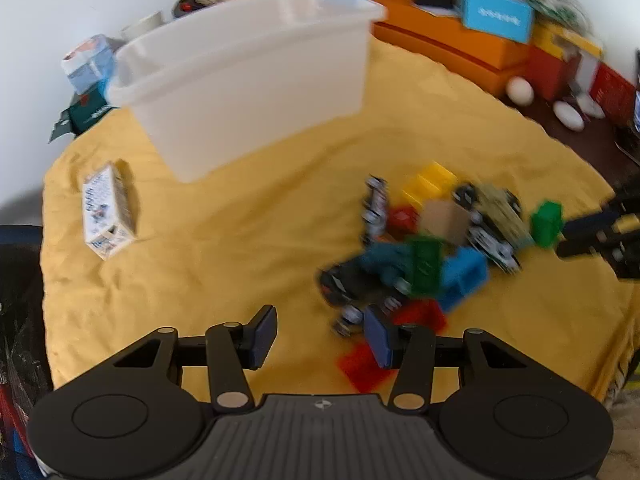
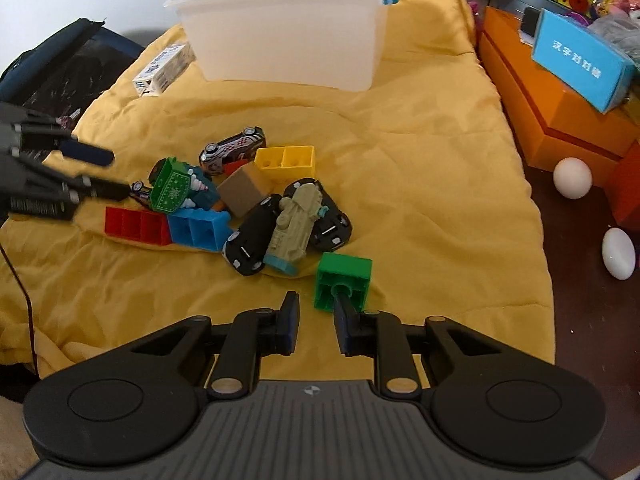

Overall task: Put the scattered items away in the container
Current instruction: 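Reach the left gripper toward the long red brick while the right gripper approaches the green block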

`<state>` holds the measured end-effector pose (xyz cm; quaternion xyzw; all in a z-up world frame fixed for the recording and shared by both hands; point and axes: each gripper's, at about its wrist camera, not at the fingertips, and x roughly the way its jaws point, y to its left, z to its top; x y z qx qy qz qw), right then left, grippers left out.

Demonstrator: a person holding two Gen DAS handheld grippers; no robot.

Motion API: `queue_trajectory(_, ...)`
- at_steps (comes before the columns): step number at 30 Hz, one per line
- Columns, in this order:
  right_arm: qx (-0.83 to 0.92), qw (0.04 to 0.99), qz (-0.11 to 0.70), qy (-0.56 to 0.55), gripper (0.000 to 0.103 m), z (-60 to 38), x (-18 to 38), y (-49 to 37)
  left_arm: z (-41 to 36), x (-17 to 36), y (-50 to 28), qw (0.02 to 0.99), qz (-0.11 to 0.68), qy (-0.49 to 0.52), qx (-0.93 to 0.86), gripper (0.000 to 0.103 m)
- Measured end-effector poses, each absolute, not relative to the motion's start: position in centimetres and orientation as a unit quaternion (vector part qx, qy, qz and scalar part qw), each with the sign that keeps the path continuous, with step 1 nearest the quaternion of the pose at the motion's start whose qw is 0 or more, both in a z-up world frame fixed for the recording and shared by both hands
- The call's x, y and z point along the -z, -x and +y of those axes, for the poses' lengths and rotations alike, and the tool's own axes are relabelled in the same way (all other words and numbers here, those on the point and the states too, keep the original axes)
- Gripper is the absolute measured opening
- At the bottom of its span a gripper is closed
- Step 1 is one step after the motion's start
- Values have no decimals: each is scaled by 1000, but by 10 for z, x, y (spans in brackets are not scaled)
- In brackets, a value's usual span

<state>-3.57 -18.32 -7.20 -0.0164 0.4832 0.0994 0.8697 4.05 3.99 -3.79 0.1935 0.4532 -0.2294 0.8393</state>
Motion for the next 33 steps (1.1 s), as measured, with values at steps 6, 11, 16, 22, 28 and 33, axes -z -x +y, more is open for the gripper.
queue_trajectory(6, -94, 869, 486, 10, 23, -186, 72, 39, 19, 59, -16, 813, 463, -247, 255, 33)
queue_trajectory(11, -86, 870, 486, 8, 25, -189, 73, 38, 10, 53, 17, 799, 484, -195, 299, 33)
queue_trajectory(16, -89, 872, 481, 19, 29, -186, 71, 39, 11, 45, 30, 796, 485, -195, 305, 33)
queue_trajectory(22, -95, 872, 479, 24, 30, -186, 72, 39, 17, 35, 38, 747, 561, -80, 347, 37)
queue_trajectory(28, -93, 873, 478, 18, 31, -192, 71, 40, 4, 66, 24, 740, 607, -22, 288, 39)
queue_trajectory(33, -87, 873, 481, 12, 32, -199, 74, 40, -8, 61, 5, 766, 571, -25, 295, 42)
